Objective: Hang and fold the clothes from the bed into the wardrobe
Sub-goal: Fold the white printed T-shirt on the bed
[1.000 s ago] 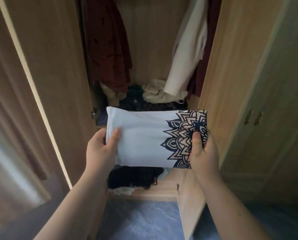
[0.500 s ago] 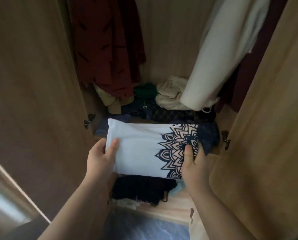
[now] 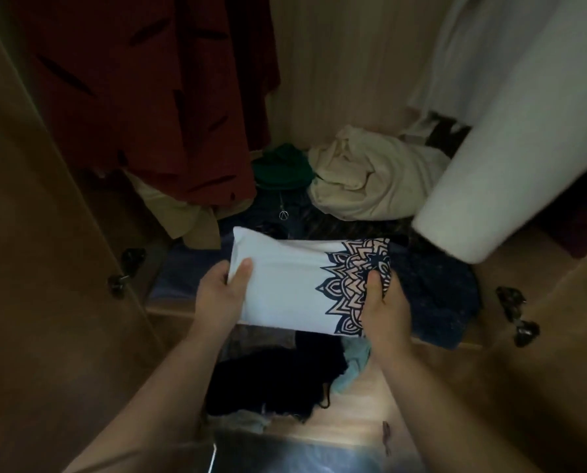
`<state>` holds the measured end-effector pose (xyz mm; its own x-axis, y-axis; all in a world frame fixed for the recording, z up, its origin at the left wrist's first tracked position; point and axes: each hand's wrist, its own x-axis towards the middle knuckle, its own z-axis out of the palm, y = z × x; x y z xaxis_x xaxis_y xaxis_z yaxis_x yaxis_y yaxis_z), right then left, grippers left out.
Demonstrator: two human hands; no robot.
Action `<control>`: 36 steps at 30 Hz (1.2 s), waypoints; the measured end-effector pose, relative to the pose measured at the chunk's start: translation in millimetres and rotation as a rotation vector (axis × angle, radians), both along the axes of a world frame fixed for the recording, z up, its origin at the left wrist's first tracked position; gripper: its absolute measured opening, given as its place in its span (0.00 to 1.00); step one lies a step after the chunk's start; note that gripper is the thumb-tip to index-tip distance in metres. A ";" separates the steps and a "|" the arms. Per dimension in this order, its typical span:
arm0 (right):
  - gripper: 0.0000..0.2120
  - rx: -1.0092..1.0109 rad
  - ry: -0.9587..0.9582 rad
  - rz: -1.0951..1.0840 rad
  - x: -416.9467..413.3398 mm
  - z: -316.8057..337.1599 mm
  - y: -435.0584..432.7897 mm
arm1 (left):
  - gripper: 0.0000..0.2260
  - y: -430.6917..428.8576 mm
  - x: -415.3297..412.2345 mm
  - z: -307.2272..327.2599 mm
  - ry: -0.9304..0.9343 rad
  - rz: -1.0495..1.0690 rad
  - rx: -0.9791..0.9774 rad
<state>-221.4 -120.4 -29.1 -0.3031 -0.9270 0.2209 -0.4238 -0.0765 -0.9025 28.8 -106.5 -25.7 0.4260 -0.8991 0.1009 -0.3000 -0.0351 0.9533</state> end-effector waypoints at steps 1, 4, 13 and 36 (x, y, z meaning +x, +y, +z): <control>0.18 0.010 0.009 -0.006 5.4 -3.4 -12.7 | 0.24 -17.1 5.7 -4.7 0.008 -0.011 0.020; 0.19 0.033 0.045 -0.010 16.1 -14.3 -44.9 | 0.24 -55.3 14.1 -14.1 0.007 -0.038 0.069; 0.22 0.180 0.238 -0.016 16.5 -43.1 -113.4 | 0.17 -116.6 14.4 -50.7 -0.194 -0.023 0.152; 0.27 -0.087 1.047 0.231 27.3 -45.6 -127.8 | 0.29 -139.1 -33.9 -61.6 -1.152 -0.409 0.082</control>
